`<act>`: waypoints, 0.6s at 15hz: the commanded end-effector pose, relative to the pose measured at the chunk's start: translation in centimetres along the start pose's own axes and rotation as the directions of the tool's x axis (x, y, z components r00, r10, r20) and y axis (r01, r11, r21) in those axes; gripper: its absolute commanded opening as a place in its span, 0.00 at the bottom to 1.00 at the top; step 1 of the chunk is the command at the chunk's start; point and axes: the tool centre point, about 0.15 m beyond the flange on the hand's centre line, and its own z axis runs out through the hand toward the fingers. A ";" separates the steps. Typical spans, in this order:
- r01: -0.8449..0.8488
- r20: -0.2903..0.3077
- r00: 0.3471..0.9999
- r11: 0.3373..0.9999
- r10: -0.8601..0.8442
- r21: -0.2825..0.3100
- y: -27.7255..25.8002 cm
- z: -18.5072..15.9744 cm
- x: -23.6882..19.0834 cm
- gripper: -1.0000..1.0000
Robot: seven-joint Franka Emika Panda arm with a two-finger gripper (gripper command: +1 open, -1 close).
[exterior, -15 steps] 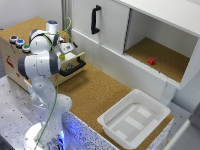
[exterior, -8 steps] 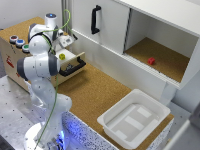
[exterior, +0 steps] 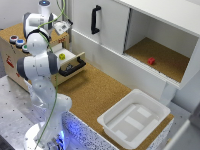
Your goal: Place the purple object on top of the drawer
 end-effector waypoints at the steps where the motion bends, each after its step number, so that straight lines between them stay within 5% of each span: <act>1: 0.013 0.126 0.992 0.998 -0.020 0.059 1.7 0.2 3.1 0.00; 2: 0.013 0.126 0.992 0.998 -0.020 0.059 1.7 0.2 3.1 0.00; 3: 0.022 0.015 1.000 1.000 -0.022 0.001 0.2 0.5 0.9 0.00; 9: -0.076 -0.005 0.997 0.989 0.077 0.130 1.2 3.8 0.8 0.00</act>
